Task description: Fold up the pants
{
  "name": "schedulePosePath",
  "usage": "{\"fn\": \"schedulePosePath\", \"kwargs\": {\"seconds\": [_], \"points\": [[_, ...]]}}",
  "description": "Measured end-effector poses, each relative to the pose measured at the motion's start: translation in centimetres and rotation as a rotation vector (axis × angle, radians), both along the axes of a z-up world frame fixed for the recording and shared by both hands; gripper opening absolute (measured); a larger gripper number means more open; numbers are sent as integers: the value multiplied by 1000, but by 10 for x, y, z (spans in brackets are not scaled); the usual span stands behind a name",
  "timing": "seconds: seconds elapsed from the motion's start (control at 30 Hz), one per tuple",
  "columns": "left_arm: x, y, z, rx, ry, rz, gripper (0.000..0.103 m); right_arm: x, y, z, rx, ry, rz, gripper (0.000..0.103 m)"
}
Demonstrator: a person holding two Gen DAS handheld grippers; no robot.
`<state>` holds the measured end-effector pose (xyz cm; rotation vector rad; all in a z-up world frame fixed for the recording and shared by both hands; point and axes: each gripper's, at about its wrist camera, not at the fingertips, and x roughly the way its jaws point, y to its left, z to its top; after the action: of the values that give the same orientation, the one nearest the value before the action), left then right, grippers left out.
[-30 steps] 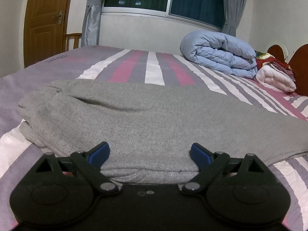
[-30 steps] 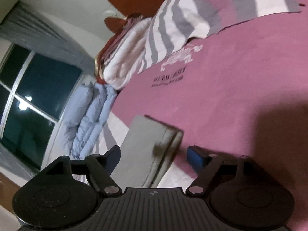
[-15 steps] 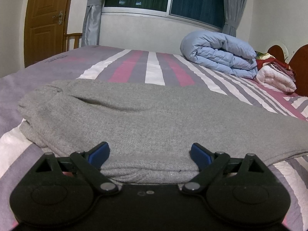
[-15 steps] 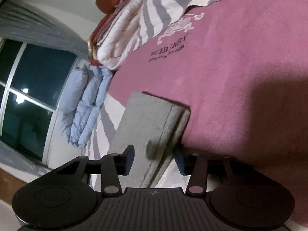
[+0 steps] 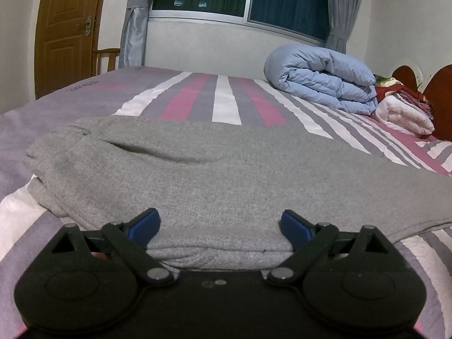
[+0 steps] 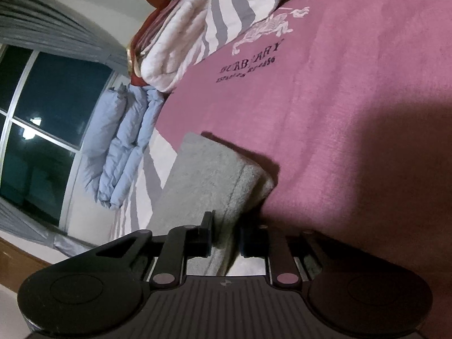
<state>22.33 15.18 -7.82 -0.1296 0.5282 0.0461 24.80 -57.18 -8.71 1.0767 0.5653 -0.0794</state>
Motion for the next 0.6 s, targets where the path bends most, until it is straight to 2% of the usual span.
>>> {"fn": "schedulePosePath", "kwargs": {"seconds": [0.03,0.07,0.13,0.17,0.23,0.27,0.33,0.43,0.5,0.57,0.6], "points": [[0,0,0,1,1,0,87,0,3,4,-33,4,10,17],[0,0,0,1,0,0,87,-1,5,11,-82,-2,3,12],[0,1,0,3,0,-3,87,-6,5,26,-117,-69,-19,10],[0,1,0,2,1,-6,87,-5,4,28,-159,-68,-29,11],[1,1,0,1,4,-7,87,3,-1,9,-121,33,-32,11],[0,1,0,1,4,-7,87,3,0,5,-117,33,-38,11],[0,1,0,-1,3,-7,87,4,9,10,-171,29,-31,11],[0,1,0,-8,-1,-9,87,3,7,6,-119,30,-43,11],[0,1,0,-11,-1,-9,88,0,3,6,-87,22,-31,20],[0,1,0,-11,-2,-8,88,-5,1,9,-55,-24,-13,52],[0,1,0,-12,-1,-8,88,-8,3,11,-44,-48,-3,57]]}}
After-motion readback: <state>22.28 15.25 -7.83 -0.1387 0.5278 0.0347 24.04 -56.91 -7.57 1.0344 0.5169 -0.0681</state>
